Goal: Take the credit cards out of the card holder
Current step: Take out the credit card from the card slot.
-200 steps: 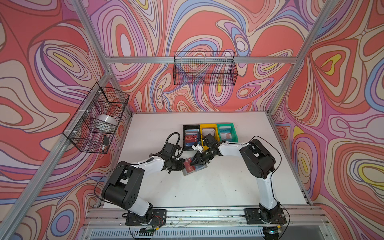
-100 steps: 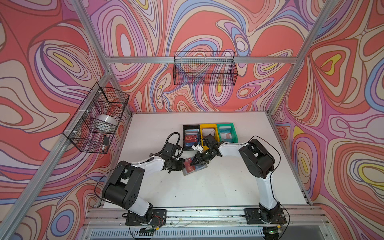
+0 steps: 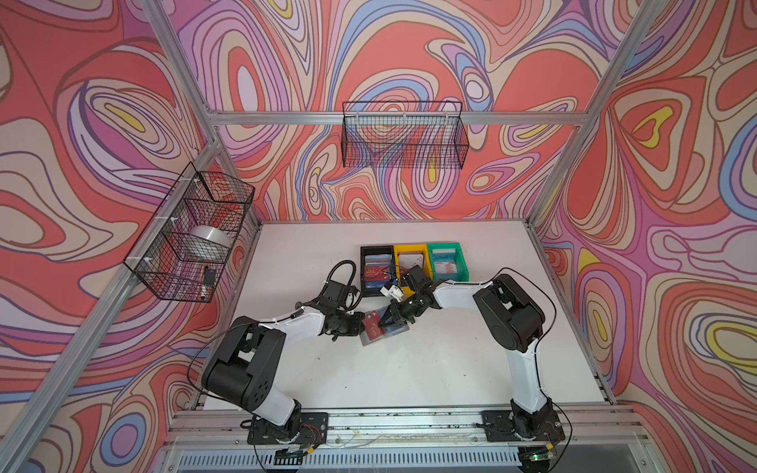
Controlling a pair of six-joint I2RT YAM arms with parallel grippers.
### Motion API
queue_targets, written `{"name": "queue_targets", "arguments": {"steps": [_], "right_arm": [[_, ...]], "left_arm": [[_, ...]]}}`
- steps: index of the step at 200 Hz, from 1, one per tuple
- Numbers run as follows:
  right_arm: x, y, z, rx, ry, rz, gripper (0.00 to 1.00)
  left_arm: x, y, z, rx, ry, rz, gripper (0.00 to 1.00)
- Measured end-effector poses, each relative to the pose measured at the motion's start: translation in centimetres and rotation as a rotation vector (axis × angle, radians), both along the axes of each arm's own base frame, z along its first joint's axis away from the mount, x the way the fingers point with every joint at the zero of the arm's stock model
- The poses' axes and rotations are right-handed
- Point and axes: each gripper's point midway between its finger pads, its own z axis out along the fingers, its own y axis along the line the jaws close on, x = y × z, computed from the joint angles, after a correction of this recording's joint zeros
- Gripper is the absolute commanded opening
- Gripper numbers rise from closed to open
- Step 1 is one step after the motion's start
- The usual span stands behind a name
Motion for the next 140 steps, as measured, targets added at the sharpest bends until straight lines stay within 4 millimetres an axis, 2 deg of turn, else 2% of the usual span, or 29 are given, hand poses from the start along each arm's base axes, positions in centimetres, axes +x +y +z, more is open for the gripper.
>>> {"name": "queue_targets", "arguments": {"steps": [25,140], "right_arm": [[-0.1,0.1,0.3,0.013,0.004,0.004,0.00],[0.1,-0.7,1.3,-0.001,-0.021,-0.006,0.00]], "left_arm": [[0.0,0.0,0.0,0.000,0.000,0.000,0.00],[0.2,-0.2,-0.1,-0.004,-0.006,-0.012,0.00]]}}
